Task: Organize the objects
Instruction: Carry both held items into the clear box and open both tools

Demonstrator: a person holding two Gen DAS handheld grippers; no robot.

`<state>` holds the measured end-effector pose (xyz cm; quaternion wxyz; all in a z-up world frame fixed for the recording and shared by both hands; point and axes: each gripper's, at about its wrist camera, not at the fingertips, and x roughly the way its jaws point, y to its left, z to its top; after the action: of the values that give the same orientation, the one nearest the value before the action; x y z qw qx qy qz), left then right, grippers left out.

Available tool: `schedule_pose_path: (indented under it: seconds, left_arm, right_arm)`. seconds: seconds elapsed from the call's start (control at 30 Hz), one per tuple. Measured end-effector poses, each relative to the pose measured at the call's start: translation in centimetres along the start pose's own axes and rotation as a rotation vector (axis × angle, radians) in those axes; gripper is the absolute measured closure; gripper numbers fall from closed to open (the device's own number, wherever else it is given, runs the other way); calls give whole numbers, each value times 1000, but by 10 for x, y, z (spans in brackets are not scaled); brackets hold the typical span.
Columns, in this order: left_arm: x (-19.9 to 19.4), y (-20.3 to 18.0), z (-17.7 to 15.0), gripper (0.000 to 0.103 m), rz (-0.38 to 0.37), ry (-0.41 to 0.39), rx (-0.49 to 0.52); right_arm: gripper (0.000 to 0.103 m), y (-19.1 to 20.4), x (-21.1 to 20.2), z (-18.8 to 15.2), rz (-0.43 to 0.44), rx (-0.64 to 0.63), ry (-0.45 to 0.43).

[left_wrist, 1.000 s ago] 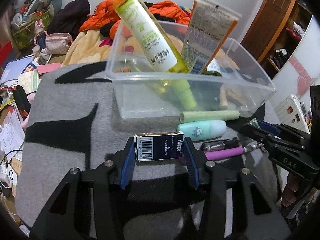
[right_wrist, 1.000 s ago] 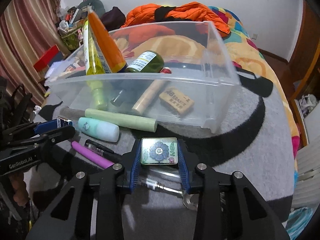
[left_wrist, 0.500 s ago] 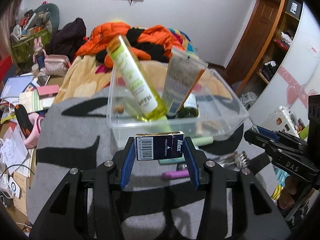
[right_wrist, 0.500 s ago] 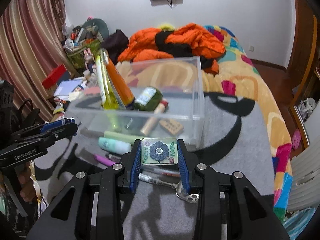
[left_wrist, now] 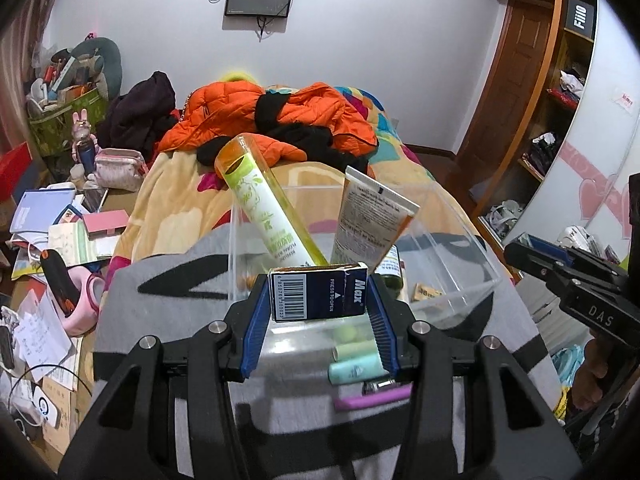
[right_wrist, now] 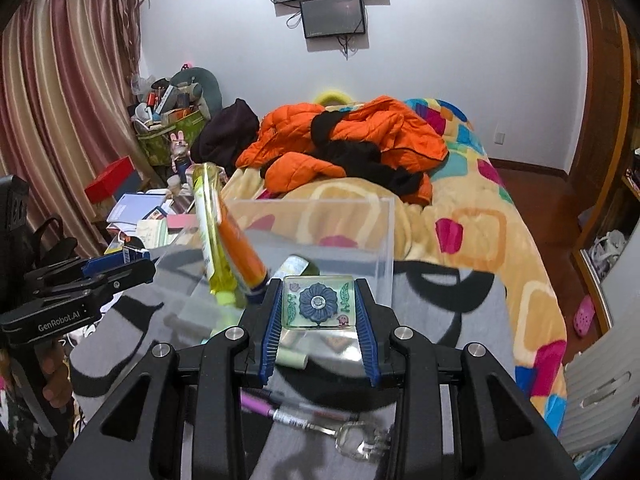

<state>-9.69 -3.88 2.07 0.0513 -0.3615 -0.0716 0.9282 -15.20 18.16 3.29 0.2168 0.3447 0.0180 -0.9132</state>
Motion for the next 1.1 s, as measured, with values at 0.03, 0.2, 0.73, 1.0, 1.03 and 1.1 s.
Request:
schedule_pose_path:
  seconds: [0.03,0.2,0.73,1.0,1.03,1.1]
  left_arm:
    - [2,0,1,56,3,3,2]
    - [19,5,4,56,10,30,-2]
    - [68,13,6,56,17,124,2]
    - [84,14,6,56,23,158,8]
    - [85,15,6,56,20,158,7]
    - [86,15,7,56,19,159,8]
  right_arm:
    - [72,0,2,2,0,-3,-1]
    - [72,-3,20,8,-16,-10,17]
    - [72,-9,79,3,-30,-9,147]
    - [72,0,97,2,-38,-51,185]
    - [72,1,98,2,-41,-59,186]
    - [72,3,100,3,-40,-67,192]
